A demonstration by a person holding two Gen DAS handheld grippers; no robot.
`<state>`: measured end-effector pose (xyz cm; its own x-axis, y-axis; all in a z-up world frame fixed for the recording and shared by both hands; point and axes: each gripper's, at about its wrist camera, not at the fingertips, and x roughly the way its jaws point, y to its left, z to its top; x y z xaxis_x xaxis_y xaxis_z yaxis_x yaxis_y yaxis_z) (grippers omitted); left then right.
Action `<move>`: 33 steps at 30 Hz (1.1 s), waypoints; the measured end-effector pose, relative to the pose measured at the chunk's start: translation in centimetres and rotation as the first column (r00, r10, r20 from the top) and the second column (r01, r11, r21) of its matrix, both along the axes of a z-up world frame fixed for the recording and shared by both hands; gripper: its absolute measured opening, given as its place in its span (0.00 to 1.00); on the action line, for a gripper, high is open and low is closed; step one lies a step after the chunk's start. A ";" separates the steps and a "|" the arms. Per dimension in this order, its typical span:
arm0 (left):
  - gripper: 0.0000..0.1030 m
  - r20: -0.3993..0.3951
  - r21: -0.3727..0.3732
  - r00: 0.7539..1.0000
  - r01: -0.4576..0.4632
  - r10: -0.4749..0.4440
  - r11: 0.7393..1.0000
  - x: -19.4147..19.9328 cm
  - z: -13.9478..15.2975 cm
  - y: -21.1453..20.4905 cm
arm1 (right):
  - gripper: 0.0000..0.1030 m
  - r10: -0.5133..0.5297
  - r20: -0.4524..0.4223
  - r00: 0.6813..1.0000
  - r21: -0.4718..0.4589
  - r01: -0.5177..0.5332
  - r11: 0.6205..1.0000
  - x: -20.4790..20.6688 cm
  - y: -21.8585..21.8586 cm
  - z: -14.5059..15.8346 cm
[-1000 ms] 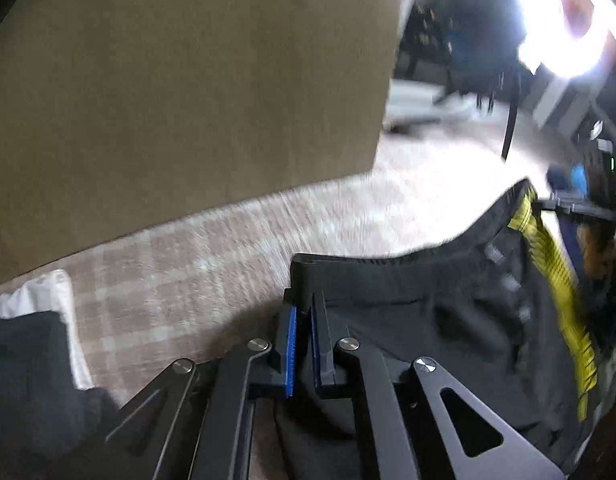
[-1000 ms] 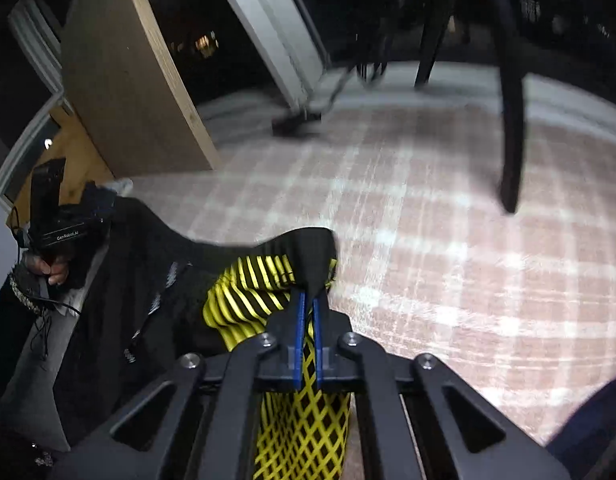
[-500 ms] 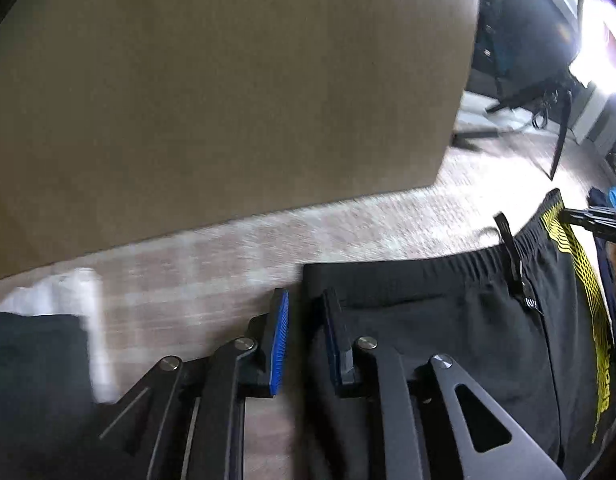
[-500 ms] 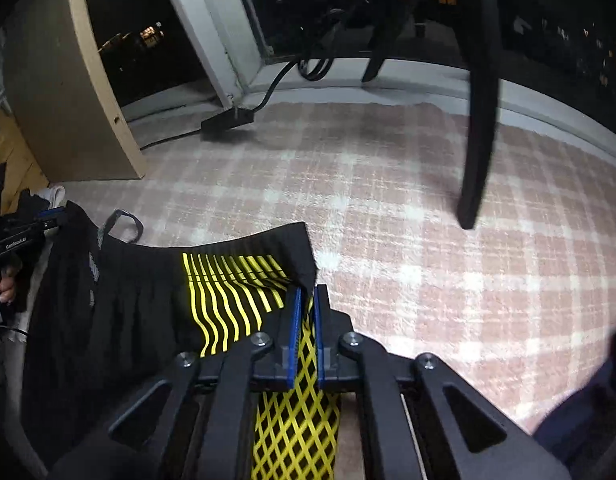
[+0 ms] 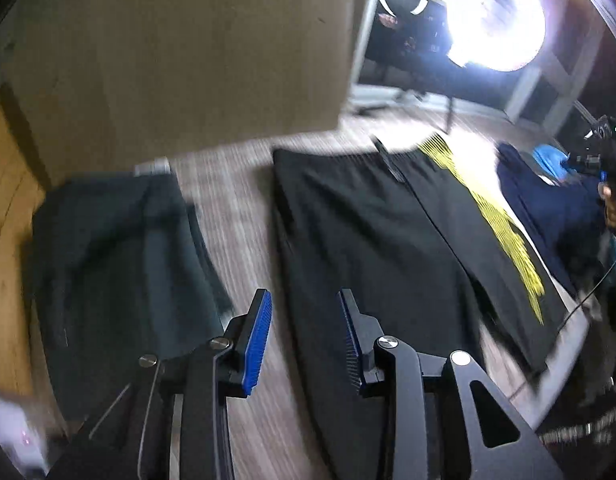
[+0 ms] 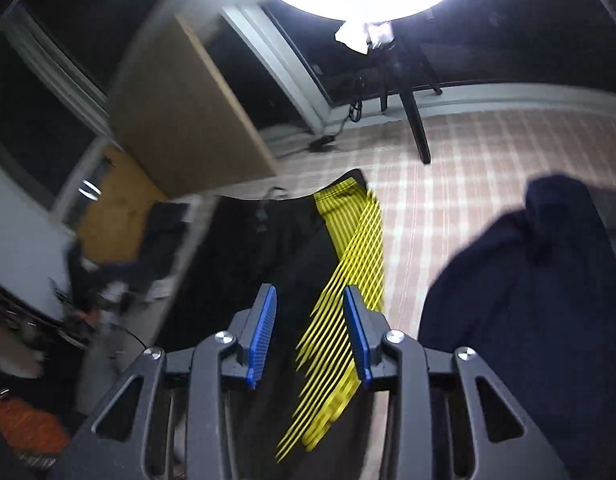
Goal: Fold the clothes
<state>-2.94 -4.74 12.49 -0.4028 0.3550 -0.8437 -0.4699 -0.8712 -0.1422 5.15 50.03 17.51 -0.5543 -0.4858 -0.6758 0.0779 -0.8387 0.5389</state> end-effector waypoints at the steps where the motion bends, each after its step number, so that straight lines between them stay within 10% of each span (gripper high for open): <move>1: 0.31 0.023 0.024 1.000 0.002 -0.003 1.000 1.8 -0.2 0.0 | 0.34 -0.009 -0.004 1.000 -0.028 0.009 1.000 1.7 0.4 0.3; 9: 0.31 0.179 0.113 0.979 0.077 -0.097 0.991 14.7 -6.1 8.3 | 0.36 -0.001 0.181 0.983 0.084 -0.014 0.996 9.2 -2.5 -8.2; 17: 0.29 0.239 0.043 0.967 0.078 -0.086 0.996 19.7 -10.5 16.7 | 0.36 0.165 0.312 0.936 0.218 -0.239 0.946 10.7 -5.9 -15.0; 24: 0.52 0.060 0.089 0.977 0.201 -0.207 0.976 23.3 -6.0 28.5 | 0.36 0.224 0.304 0.926 0.160 -0.282 0.946 11.6 -3.3 -14.6; 33: 0.54 -0.011 -0.104 0.927 0.371 -0.374 0.923 24.9 -10.9 43.7 | 0.36 0.097 0.167 0.981 0.066 -0.109 0.992 10.0 1.6 -9.5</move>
